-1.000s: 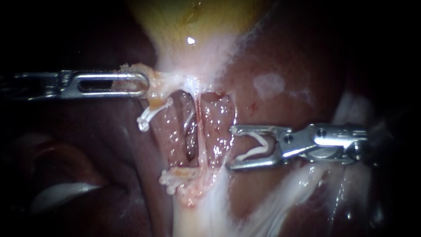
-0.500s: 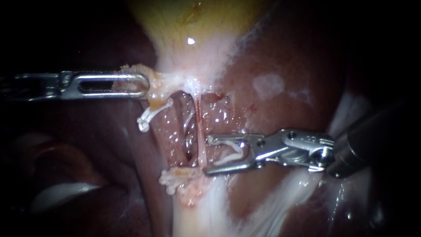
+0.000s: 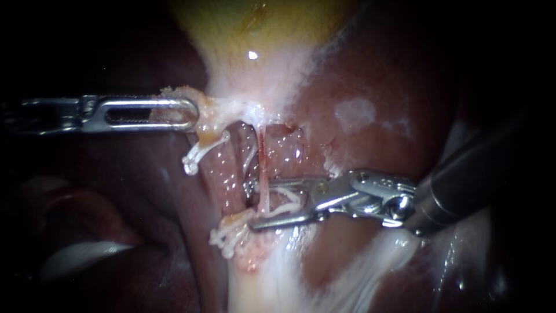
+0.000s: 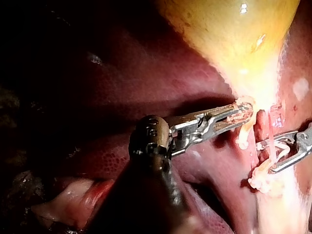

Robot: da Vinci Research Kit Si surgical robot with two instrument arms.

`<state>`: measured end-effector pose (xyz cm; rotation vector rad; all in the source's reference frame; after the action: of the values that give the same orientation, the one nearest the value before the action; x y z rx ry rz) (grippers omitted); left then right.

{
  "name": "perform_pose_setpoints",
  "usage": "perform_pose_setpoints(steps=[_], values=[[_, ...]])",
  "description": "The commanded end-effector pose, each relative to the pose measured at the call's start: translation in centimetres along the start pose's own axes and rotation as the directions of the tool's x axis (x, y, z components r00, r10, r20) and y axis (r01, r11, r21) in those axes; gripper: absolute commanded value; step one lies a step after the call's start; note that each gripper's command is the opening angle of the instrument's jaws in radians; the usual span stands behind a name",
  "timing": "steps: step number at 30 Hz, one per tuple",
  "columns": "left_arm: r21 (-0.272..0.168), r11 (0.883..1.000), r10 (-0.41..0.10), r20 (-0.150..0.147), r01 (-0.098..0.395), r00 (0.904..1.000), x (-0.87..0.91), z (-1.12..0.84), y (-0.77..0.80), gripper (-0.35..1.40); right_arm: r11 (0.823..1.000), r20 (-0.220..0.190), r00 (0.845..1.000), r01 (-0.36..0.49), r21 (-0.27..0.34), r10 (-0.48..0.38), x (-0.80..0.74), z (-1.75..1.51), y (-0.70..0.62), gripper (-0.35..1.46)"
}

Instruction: Clipping first clip right tube

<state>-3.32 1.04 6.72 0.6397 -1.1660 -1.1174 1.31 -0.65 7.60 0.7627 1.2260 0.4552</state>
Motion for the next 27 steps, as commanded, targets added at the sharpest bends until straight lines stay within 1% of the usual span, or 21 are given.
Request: perform_pose_setpoints(steps=[1, 14, 17, 19, 21, 23, 27], values=[[0.0, 1.0, 0.0, 0.0, 0.0, 1.0, 0.0, 0.0, 0.0, -0.35, 1.0, -0.001, 1.0, -0.002, 0.001, 0.002, 0.0, 0.01, 0.0, 0.45], [0.0, 1.0, 0.0, 0.0, 0.0, 1.0, 0.0, 0.0, 0.0, -0.35, 0.999, -0.021, 0.999, -0.037, 0.006, 0.037, -0.03, 0.07, 0.01, 0.4], [0.0, 1.0, 0.0, 0.0, 0.0, 1.0, 0.0, 0.0, 0.0, -0.35, 0.998, -0.043, 0.998, -0.053, 0.021, 0.054, -0.03, 0.07, 0.01, 0.39], [0.0, 1.0, 0.0, 0.0, 0.0, 1.0, 0.0, 0.0, 0.0, -0.35, 0.997, -0.073, 0.994, -0.073, 0.038, 0.076, -0.01, 0.06, 0.01, 0.39], [0.0, 1.0, 0.0, 0.0, 0.0, 1.0, 0.0, 0.0, 0.0, -0.35, 0.993, -0.092, 0.99, -0.098, 0.058, 0.103, 0.0, 0.06, 0.02, 0.38], [0.0, 1.0, 0.0, 0.0, 0.0, 1.0, 0.0, 0.0, 0.0, -0.35, 0.989, -0.105, 0.986, -0.12, 0.084, 0.128, 0.0, 0.06, 0.01, 0.38], [0.0, 1.0, 0.0, 0.0, 0.0, 1.0, 0.0, 0.0, 0.0, -0.35, 0.983, -0.126, 0.98, -0.136, 0.126, 0.152, 0.0, 0.06, 0.0, 0.37]])
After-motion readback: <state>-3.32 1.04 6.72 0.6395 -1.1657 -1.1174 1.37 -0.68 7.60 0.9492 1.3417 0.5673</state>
